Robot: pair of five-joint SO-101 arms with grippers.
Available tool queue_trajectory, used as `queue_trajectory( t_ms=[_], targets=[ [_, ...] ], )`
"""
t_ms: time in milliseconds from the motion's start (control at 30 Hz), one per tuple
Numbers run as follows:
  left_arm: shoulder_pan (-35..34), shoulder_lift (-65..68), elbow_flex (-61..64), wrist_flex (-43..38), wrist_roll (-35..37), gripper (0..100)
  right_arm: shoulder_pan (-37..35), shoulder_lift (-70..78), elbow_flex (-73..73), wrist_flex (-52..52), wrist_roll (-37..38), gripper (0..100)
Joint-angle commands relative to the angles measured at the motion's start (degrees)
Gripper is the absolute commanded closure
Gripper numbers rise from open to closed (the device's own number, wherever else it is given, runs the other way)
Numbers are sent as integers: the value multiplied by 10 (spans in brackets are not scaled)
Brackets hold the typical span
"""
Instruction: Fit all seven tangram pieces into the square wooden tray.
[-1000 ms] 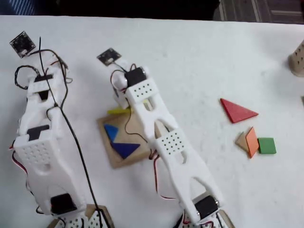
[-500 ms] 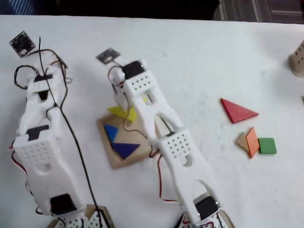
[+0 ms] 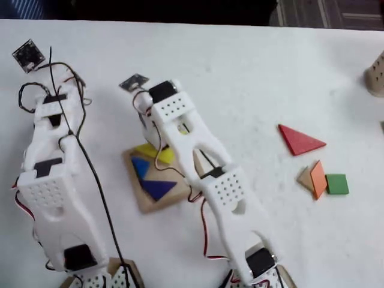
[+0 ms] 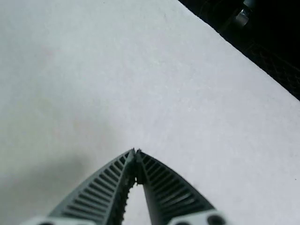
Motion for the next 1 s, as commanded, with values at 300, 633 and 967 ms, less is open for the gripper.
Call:
queue_trajectory(
  t_ms=[300,633,967],
  targets=[
    [16,-10,-34,4,-7,977,-36,-83,135,-56,20,981],
    [17,-10,-35,4,-7,977,-9,-220,200,-20,20,981],
    [17,-10,-35,4,-7,977,-9,-471,644,-261,21,980]
  ],
)
